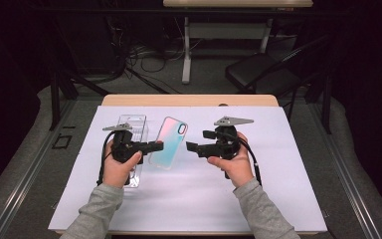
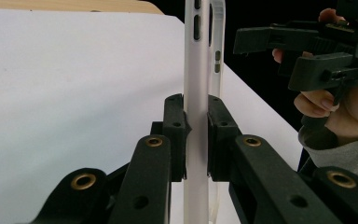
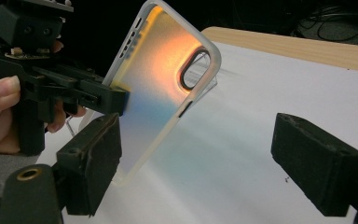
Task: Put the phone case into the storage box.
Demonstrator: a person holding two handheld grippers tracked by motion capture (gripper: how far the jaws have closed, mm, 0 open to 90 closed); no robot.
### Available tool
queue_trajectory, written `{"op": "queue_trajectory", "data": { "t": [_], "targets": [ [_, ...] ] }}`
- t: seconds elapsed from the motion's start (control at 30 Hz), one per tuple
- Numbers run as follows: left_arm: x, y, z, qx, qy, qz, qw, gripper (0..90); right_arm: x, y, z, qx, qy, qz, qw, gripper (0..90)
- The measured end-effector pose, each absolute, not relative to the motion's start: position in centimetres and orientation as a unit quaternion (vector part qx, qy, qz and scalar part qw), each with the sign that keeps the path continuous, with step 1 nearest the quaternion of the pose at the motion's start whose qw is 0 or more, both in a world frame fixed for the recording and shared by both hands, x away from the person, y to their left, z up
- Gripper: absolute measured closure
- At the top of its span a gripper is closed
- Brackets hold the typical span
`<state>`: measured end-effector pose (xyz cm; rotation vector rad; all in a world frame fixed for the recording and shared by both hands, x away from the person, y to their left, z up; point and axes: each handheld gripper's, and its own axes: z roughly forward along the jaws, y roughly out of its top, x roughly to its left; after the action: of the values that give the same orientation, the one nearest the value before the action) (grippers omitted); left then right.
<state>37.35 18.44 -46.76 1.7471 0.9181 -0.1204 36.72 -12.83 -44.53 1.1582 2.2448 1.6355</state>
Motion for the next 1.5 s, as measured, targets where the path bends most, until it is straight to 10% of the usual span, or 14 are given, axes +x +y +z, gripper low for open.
{"op": "queue_trajectory", "data": {
  "t": [1.5],
  "targets": [
    [36.4, 16.7, -47.0, 0.74, 0.36, -0.059, 0.565, 81.6, 36.6, -13.0, -46.2, 0.406, 0.717, 0.567, -0.017, 46.6]
  ]
}}
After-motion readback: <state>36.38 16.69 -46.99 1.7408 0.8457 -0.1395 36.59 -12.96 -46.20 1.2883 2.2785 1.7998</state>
